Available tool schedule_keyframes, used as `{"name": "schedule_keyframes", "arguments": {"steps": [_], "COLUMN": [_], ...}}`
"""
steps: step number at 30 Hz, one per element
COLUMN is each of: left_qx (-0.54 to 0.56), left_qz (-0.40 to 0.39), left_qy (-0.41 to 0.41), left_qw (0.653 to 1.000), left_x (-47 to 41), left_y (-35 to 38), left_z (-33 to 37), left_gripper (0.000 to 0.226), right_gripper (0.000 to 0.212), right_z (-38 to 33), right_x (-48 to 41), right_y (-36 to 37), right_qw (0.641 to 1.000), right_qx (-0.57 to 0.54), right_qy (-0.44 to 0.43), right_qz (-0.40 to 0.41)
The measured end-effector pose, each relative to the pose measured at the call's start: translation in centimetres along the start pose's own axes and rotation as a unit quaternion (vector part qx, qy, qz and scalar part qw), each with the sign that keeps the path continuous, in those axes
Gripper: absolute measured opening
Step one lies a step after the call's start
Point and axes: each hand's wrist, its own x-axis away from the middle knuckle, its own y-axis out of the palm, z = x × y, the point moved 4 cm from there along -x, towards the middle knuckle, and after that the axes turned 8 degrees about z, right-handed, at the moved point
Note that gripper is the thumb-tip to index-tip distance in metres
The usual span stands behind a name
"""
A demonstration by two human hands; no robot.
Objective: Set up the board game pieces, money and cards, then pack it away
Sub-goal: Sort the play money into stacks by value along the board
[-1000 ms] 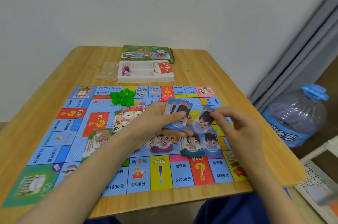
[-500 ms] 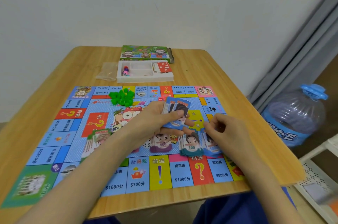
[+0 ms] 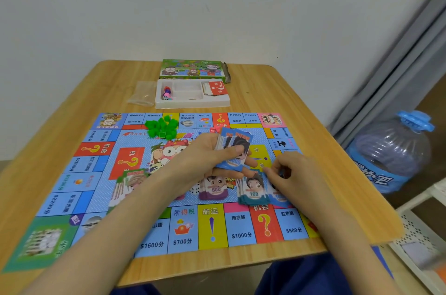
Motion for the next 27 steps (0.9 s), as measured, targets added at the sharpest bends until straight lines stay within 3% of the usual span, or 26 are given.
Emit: {"name": "schedule_keyframes", "arguments": {"steps": [9, 14, 17, 20, 27], "left_qx": [-0.003, -0.012, -0.041, -0.069, -0.026], "left_qz": [-0.005, -0.010, -0.007, -0.003, -0.006], "left_qy": [0.002, 0.002, 0.011, 0.019, -0.001], "left_qw": [1.000, 1.000, 0.999, 0.997, 1.000], "left_x": [-0.1, -0.1, -0.3, -0.4, -0.4], "left_y": [-0.1, -0.1, -0.2, -0.2, 0.1], "left_z": [-0.1, -0.2, -0.3, -0.5, -0.4], "left_gripper": [0.012, 0.013, 0.016, 0.022, 0.014], "right_gripper": [0.024, 0.007, 0.021, 0.035, 0.036], "right_z": [0.5, -0.6, -1.7, -2.2, -1.7], "right_x": [0.0, 0.1, 0.6, 0.9, 0.7], "right_y": [0.0, -1.3, -1.5, -0.9, -0.5], "right_qw": [0.998, 0.982, 0.971, 0.968, 0.968], "right_qx": [-0.018, -0.121, -0.187, -0.170, -0.143], "right_qy": [0.000, -0.060, -0.116, -0.181, -0.194], "right_qz": [0.065, 0.133, 0.093, 0.036, 0.072]}}
